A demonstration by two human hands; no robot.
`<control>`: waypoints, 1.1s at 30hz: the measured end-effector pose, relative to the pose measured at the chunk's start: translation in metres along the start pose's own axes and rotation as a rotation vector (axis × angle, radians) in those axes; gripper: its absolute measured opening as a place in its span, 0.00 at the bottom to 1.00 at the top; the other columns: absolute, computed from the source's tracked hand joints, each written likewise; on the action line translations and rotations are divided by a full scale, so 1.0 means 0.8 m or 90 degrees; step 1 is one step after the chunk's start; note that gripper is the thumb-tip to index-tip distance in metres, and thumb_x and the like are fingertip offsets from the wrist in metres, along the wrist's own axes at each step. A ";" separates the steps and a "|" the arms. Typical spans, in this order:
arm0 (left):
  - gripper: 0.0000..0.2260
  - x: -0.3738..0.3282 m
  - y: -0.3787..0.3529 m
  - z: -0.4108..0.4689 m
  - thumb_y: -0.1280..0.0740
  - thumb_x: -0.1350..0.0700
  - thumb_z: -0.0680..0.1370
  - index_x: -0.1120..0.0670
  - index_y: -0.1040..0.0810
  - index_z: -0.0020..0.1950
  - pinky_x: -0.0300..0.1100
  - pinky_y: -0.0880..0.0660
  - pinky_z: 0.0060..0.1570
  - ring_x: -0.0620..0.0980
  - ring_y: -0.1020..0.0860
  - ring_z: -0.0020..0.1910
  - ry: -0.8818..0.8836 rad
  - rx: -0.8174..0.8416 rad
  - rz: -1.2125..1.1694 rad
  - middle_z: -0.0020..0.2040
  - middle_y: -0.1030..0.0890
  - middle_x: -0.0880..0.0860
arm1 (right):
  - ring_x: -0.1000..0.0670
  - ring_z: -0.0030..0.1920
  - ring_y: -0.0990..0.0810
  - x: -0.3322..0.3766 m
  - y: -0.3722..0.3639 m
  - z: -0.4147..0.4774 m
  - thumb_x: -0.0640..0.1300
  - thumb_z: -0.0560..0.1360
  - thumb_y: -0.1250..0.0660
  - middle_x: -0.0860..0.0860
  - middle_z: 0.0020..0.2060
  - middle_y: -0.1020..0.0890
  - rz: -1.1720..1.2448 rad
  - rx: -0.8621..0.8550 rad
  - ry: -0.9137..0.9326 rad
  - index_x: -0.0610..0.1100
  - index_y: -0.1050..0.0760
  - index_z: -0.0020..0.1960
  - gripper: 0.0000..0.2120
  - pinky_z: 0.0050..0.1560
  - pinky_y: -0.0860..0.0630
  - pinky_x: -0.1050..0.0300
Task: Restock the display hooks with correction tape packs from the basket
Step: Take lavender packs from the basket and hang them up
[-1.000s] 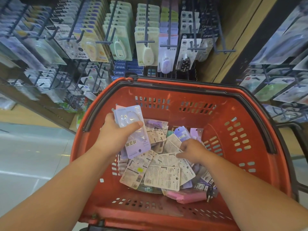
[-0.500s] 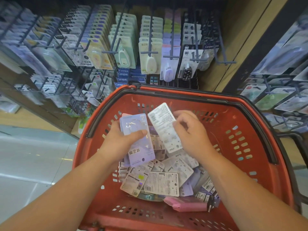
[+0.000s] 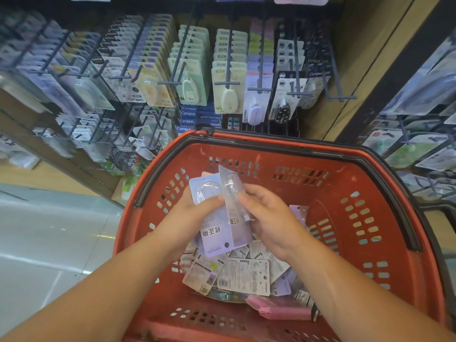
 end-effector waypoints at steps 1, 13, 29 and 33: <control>0.14 0.005 0.001 -0.001 0.32 0.49 0.81 0.50 0.21 0.66 0.36 0.28 0.23 0.47 0.16 0.34 0.020 0.000 -0.016 0.45 0.12 0.52 | 0.40 0.59 0.16 0.002 0.000 0.001 0.51 0.70 0.26 0.43 0.58 0.15 0.008 -0.002 0.002 0.43 0.23 0.66 0.27 0.58 0.19 0.37; 0.25 -0.010 0.021 0.007 0.29 0.56 0.70 0.54 0.21 0.68 0.51 0.20 0.51 0.56 0.15 0.53 -0.043 0.010 -0.098 0.57 0.13 0.58 | 0.49 0.50 0.13 0.042 -0.030 -0.002 0.35 0.82 0.35 0.50 0.50 0.12 0.027 0.015 0.079 0.47 0.16 0.57 0.12 0.48 0.18 0.53; 0.19 -0.069 0.119 -0.059 0.30 0.62 0.66 0.50 0.21 0.57 0.44 0.19 0.32 0.46 0.16 0.36 -0.179 -0.223 -0.156 0.40 0.16 0.48 | 0.52 0.38 0.23 -0.019 -0.032 0.043 0.48 0.84 0.36 0.51 0.39 0.20 -0.185 -0.005 0.000 0.43 0.19 0.50 0.11 0.39 0.28 0.59; 0.36 -0.065 0.138 -0.072 0.22 0.57 0.60 0.59 0.25 0.68 0.46 0.19 0.35 0.52 0.16 0.40 -0.168 -0.265 -0.107 0.47 0.16 0.55 | 0.48 0.45 0.23 -0.129 -0.011 0.066 0.51 0.81 0.32 0.54 0.43 0.22 -0.694 0.154 -0.146 0.48 0.24 0.53 0.07 0.40 0.31 0.58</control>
Point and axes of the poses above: each hand's wrist, its own z-axis towards the middle knuckle, its own y-axis out of the back of the hand, x = y × z, the point moved 10 cm from there along z, towards the middle knuckle
